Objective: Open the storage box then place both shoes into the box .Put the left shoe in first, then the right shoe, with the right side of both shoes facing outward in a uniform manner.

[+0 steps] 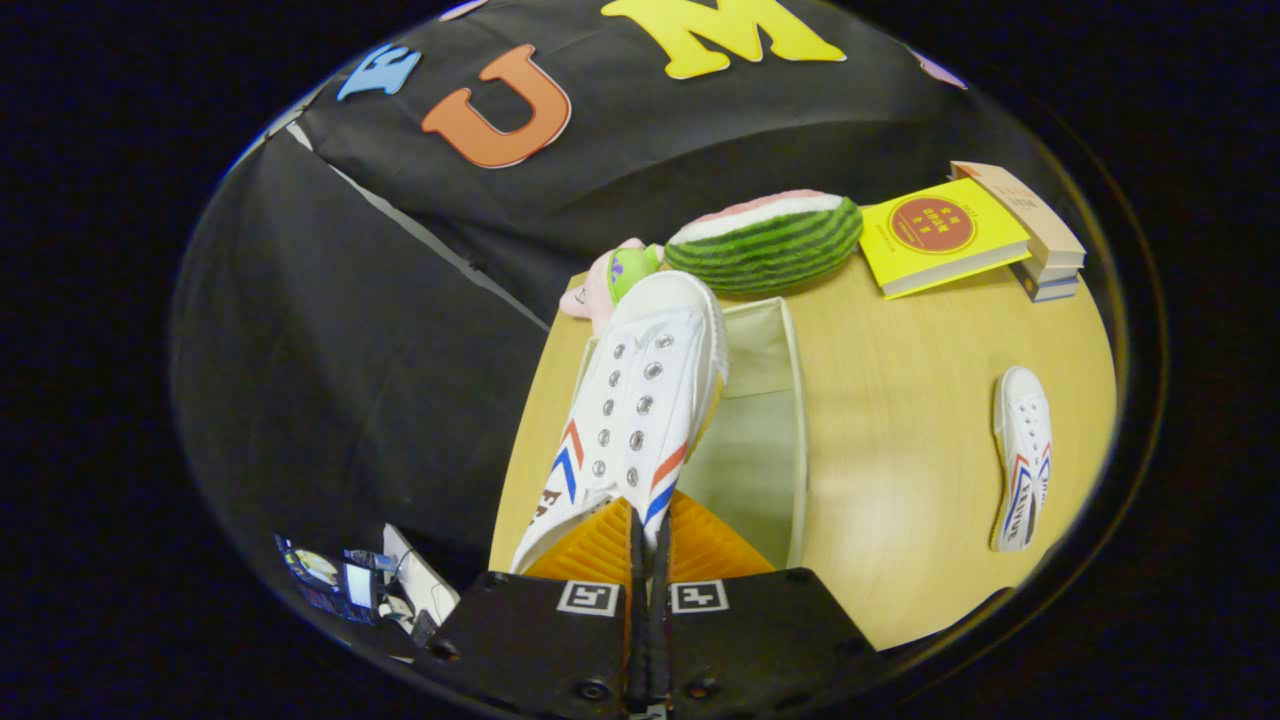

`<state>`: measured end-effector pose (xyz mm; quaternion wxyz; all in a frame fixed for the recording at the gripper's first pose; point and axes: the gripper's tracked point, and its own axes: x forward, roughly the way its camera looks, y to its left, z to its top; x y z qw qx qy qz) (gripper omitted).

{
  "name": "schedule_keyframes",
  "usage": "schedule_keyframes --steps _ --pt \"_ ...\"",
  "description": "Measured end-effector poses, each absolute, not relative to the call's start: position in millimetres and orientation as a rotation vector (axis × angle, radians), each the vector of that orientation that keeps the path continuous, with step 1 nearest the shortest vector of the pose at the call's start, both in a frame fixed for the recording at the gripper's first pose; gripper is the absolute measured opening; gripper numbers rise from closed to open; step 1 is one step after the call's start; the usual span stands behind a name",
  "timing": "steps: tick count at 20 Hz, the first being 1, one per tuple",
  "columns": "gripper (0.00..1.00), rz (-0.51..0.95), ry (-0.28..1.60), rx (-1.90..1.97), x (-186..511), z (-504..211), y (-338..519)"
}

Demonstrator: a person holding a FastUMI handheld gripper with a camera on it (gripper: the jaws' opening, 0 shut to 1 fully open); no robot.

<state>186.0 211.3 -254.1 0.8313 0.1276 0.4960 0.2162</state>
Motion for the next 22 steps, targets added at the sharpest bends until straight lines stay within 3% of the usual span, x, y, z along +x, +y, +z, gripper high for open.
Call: schedule_keyframes --steps 17,18,19,22 --pt "0.07 0.458 1.068 0.153 182.2 -339.9 253.5" --pt "0.21 0.516 1.042 0.150 179.4 -330.3 259.8" --pt "0.28 0.537 1.012 0.113 179.6 -323.1 258.3" --pt "1.00 0.463 0.889 -0.039 191.9 -302.3 229.1"
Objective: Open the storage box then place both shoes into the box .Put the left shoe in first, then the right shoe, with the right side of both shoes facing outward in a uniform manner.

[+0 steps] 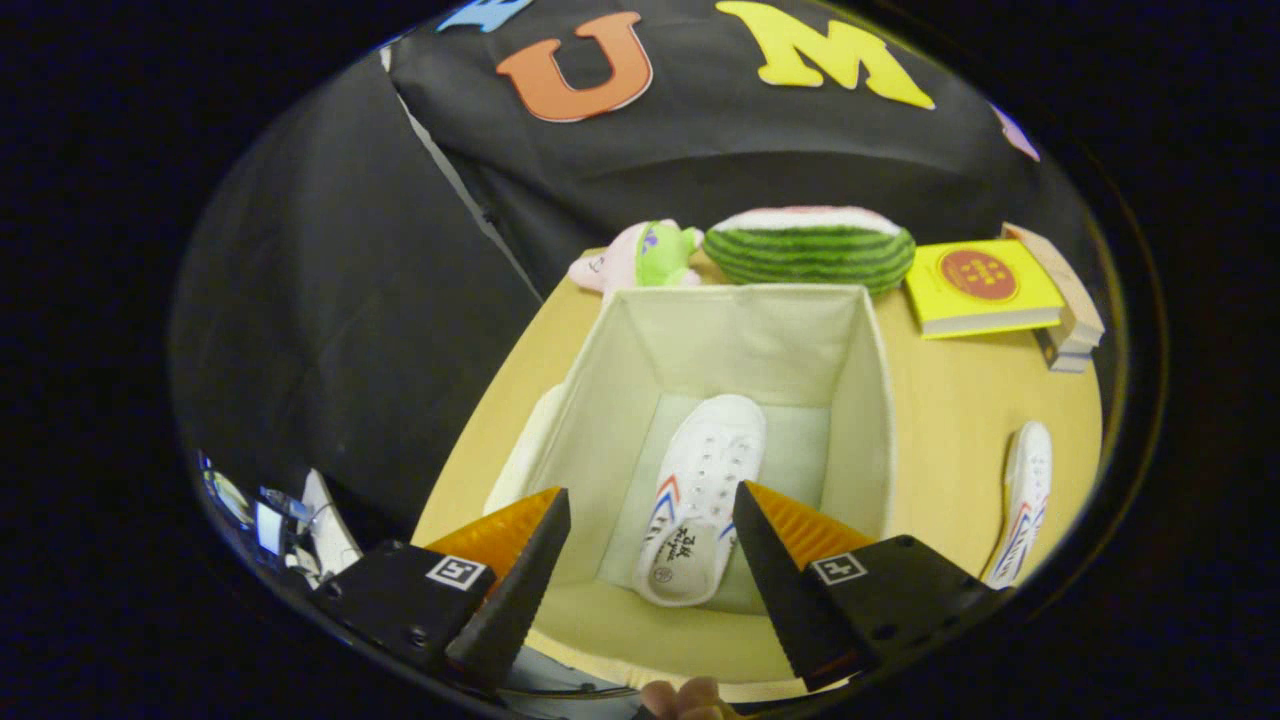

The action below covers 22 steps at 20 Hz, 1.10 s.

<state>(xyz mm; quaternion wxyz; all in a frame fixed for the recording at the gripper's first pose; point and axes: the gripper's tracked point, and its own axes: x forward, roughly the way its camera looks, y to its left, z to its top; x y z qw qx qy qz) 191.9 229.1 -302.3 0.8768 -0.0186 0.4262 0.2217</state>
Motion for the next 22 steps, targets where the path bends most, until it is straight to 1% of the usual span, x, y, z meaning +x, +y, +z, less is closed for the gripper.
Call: schedule_keyframes --steps 2,5,9,12,14,19,22 --pt "1.00 0.448 0.818 -0.111 190.9 -275.5 213.9" --pt "1.00 0.462 0.786 -0.122 174.6 -236.5 195.9" --pt "1.00 0.417 0.699 -0.135 169.2 -189.2 142.5" --pt "1.00 0.409 0.661 -0.116 157.3 -165.9 108.2" --pt "1.00 0.372 0.638 -0.127 157.9 -153.0 74.5" --pt "1.00 0.294 0.667 -0.125 165.0 -157.5 -8.3" --pt "1.00 0.222 0.722 -0.096 171.9 -178.6 -56.8"
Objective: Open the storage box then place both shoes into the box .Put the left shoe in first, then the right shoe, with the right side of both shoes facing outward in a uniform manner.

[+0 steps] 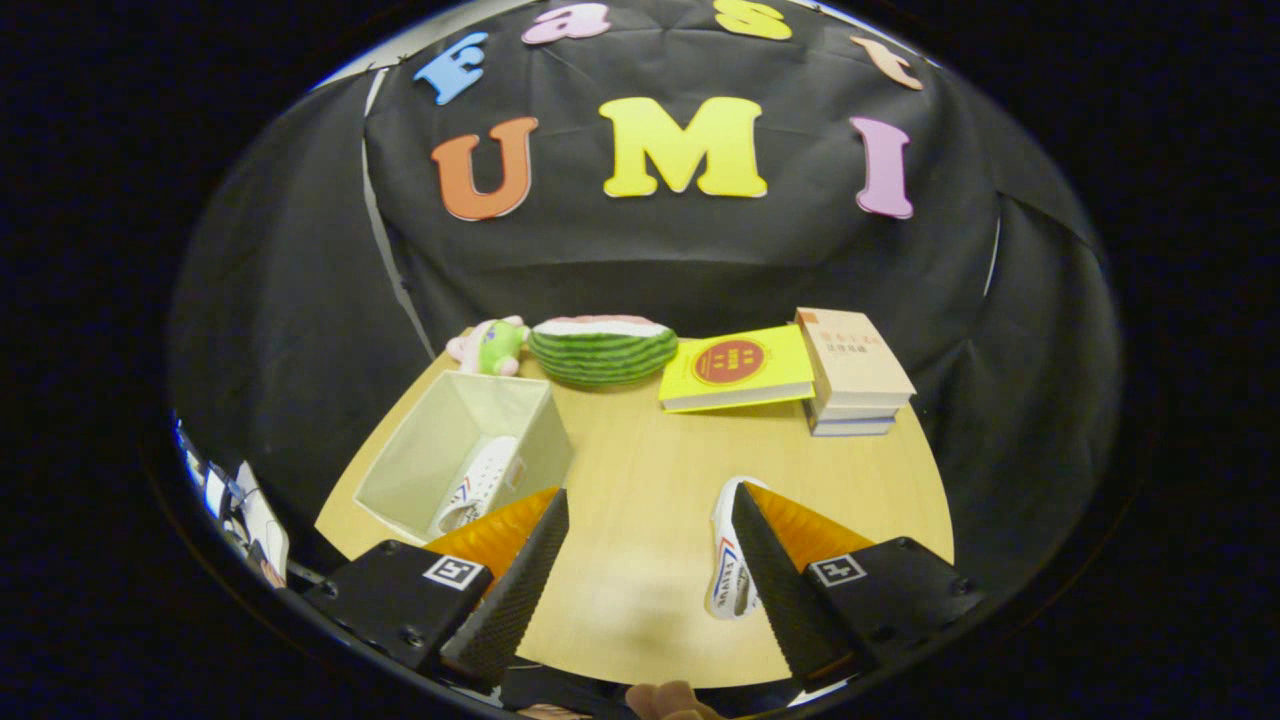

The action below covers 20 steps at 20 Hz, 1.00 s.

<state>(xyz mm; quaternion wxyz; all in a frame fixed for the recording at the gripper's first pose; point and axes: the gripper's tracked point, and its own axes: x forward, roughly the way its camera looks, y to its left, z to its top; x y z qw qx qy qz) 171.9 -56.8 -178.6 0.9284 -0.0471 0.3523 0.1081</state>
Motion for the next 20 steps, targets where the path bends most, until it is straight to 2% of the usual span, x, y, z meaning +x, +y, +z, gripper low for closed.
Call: schedule_keyframes --steps 8,11,20 --pt "1.00 0.084 0.965 -0.024 201.2 -286.2 -155.9" --pt "1.00 0.086 1.054 0.058 208.8 -326.7 -170.5" --pt "1.00 0.063 1.241 -0.018 199.6 -404.8 -199.8"
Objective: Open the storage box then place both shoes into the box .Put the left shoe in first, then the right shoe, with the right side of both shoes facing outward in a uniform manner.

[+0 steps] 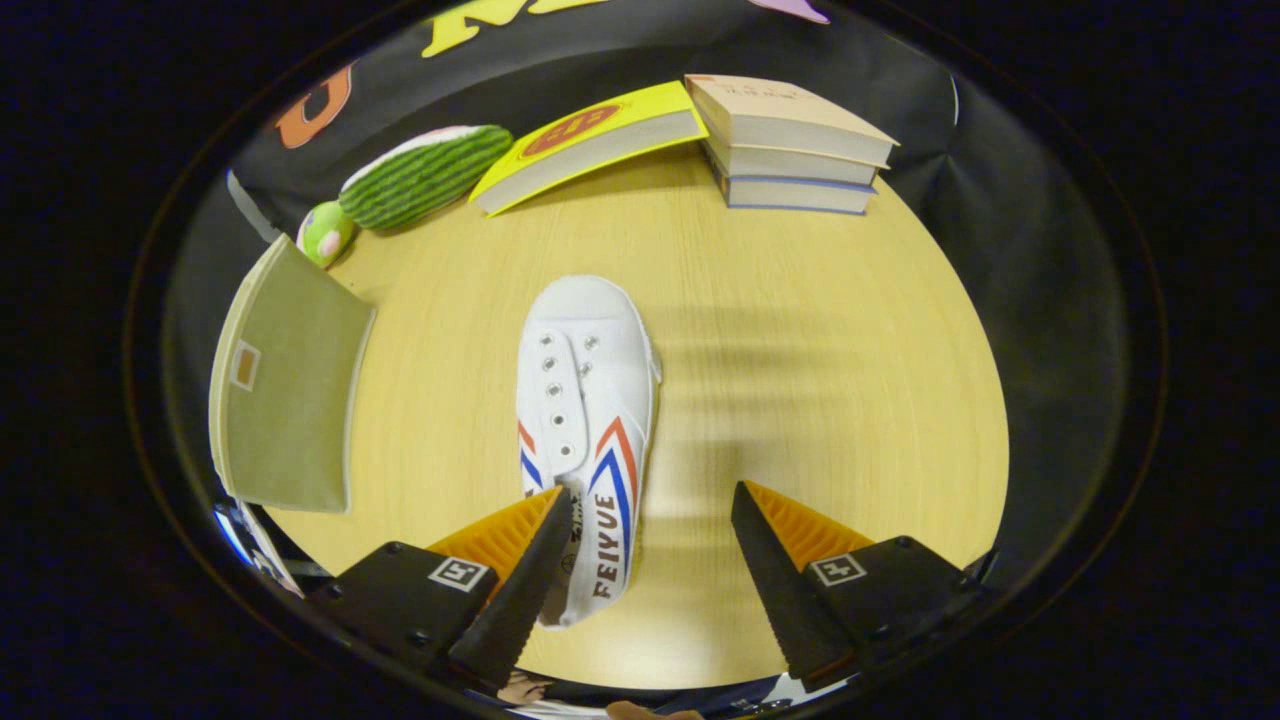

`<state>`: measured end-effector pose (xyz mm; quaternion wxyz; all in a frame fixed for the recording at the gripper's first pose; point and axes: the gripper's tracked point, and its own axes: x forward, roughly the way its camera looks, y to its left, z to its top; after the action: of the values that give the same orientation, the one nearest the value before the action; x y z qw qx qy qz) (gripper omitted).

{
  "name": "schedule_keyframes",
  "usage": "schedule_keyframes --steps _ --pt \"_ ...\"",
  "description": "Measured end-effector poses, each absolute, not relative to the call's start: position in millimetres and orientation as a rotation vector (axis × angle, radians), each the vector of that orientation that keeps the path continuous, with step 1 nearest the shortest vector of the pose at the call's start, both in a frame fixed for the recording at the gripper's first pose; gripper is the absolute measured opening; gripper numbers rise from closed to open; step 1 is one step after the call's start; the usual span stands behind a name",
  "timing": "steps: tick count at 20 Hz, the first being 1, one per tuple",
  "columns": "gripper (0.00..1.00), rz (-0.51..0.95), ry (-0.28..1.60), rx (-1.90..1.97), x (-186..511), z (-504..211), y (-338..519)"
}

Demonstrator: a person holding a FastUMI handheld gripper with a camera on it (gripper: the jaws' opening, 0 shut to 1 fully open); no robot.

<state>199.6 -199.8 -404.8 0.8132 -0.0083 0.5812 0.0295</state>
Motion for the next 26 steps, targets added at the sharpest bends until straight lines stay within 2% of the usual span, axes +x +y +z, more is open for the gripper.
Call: schedule_keyframes --steps 3,6,8,9,11,12,13,14,19,26 --pt "0.95 0.052 1.294 0.015 200.8 -425.5 -199.5" --pt "0.55 0.092 1.326 0.135 200.3 -425.5 -181.9" --pt "0.36 0.088 1.317 0.129 201.2 -424.0 -181.0" --pt "0.34 0.087 1.305 0.111 201.0 -422.9 -181.4" --pt "0.24 0.064 1.271 0.130 204.3 -416.7 -184.5" --pt "0.12 0.056 1.258 0.161 203.9 -413.0 -183.6" --pt "0.09 0.048 1.264 0.201 200.9 -408.5 -181.5" --pt "0.06 0.050 1.269 0.242 200.9 -406.1 -177.5" --pt "0.06 0.080 1.225 0.365 197.9 -362.1 -162.6" --pt "0.06 0.041 1.124 0.329 199.7 -279.2 -140.2"
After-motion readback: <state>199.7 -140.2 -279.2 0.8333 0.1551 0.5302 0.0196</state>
